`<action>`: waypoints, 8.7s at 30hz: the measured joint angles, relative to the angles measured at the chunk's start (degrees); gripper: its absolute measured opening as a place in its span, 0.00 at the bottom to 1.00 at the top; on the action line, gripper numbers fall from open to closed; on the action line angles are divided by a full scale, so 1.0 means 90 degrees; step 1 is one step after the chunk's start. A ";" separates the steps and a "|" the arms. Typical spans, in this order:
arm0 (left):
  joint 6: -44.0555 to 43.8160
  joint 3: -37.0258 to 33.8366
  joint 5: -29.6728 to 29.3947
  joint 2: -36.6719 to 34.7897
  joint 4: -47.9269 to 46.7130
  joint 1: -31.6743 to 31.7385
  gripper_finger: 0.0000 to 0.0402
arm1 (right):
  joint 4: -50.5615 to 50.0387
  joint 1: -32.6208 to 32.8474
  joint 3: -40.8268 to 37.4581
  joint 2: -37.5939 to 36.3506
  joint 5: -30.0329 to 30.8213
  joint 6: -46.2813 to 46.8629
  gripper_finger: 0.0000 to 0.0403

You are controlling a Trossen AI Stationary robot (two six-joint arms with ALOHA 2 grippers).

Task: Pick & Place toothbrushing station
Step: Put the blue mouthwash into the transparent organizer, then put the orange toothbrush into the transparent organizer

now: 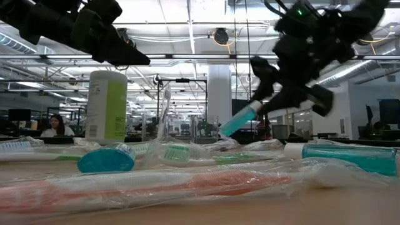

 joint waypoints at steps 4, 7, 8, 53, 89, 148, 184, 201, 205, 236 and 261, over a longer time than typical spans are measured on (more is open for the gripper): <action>0.0033 0.0001 0.0000 0.0000 0.0008 0.0000 0.28 | -0.0291 -0.0054 0.0904 0.0236 0.1218 -0.1416 0.22; 0.0033 -0.0001 0.0000 0.0000 0.0021 0.0002 0.28 | -0.0227 -0.0166 0.1534 0.0541 0.1381 -0.2408 0.22; 0.0032 -0.0001 0.0000 0.0000 0.0039 0.0000 0.28 | -0.0242 -0.0207 0.1710 0.0682 0.1388 -0.2671 0.23; -0.0042 -0.0002 0.0005 0.0000 0.0051 0.0000 0.28 | 0.0019 -0.0771 0.3009 0.2888 0.1655 -0.3136 0.37; -0.0588 -0.0002 0.0005 0.0002 0.0036 0.0000 0.28 | -0.3365 -0.0460 0.2960 0.0909 0.1992 0.4002 0.38; -0.0192 -0.0002 -0.0049 0.0002 0.0052 0.0150 0.28 | -0.0013 -0.1888 -0.0538 0.1163 0.2003 1.0158 0.28; -0.0047 -0.0002 -0.0051 0.0002 0.0143 0.0228 0.28 | 0.7962 -0.1302 0.0679 0.1816 0.1175 0.5436 0.00; -0.0444 -0.0002 -0.0053 0.0002 0.0335 0.0233 0.28 | 0.7884 -0.1310 0.1484 0.3726 0.2496 0.5000 0.00; -0.0772 -0.0002 -0.0051 0.0002 0.0330 0.0233 0.28 | 0.7701 -0.1281 0.1484 0.3740 0.2491 0.5026 0.00; -0.0902 -0.0002 -0.0051 0.0002 0.0330 0.0233 0.28 | 0.7014 -0.1210 0.1481 0.3741 0.3153 0.5025 0.21; -0.0899 -0.0002 -0.0049 0.0002 0.0334 0.0233 0.28 | -0.1283 -0.1263 0.1462 0.1233 0.3157 0.8891 0.37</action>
